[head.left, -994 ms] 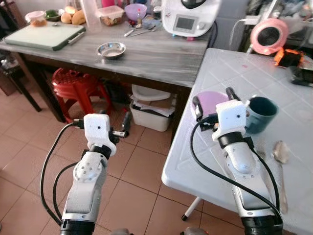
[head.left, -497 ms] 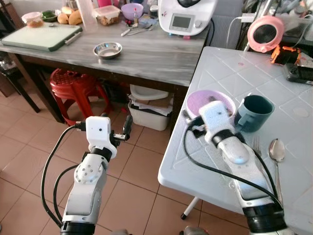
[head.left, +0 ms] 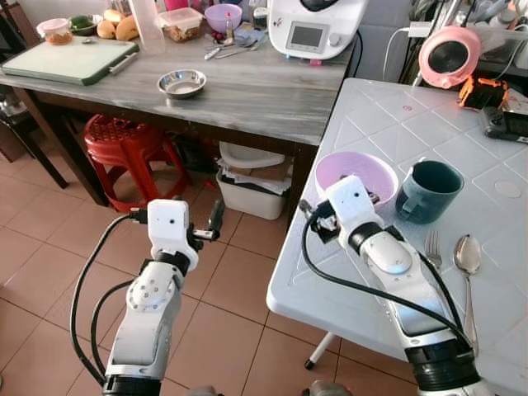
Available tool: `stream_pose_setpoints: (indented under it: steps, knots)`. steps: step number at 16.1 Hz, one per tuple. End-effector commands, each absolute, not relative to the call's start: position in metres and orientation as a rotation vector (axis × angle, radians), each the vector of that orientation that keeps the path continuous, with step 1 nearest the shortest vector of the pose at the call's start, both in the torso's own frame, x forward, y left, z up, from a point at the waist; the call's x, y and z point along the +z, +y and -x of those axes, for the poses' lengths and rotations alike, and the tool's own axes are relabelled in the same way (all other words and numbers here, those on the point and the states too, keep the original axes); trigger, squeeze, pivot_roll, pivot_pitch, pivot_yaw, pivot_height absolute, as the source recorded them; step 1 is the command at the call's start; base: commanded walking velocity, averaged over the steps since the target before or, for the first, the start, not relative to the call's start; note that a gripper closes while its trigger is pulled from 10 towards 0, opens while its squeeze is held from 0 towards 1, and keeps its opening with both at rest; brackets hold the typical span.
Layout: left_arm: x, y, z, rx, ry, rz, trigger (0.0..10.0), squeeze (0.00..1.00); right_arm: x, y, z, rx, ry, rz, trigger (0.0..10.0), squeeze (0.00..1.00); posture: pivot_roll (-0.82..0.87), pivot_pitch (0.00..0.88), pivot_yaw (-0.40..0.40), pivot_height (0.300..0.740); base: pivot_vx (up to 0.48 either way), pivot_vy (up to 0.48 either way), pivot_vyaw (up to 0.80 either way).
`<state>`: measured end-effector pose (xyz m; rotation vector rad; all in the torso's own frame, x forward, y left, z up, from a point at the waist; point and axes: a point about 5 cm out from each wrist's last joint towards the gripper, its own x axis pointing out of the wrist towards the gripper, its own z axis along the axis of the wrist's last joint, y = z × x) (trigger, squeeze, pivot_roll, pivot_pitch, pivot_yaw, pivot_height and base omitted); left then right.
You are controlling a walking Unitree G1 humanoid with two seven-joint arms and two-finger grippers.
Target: Setting the table
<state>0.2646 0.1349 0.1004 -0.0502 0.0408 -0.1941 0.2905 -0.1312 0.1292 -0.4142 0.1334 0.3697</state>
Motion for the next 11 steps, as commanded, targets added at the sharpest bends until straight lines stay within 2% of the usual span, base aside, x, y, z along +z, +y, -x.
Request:
stream_pose_setpoints:
  steps: [1, 11]
  knots:
    - [0.101, 0.138, -0.267, -0.186, 0.046, 0.029, 10.0, 0.0, 0.133, -0.131, -0.295, 0.372, 0.134, 0.428, 10.0, 0.0, -0.05, 0.0, 0.043, 0.74, 0.0, 0.0, 0.0]
    - [0.098, 0.137, -0.265, -0.172, 0.063, 0.034, 10.0, 0.0, 0.139, -0.139, -0.314, 0.444, 0.28, 0.376, 10.0, 0.0, -0.06, 0.004, 0.024, 0.74, 0.0, 0.0, 0.0]
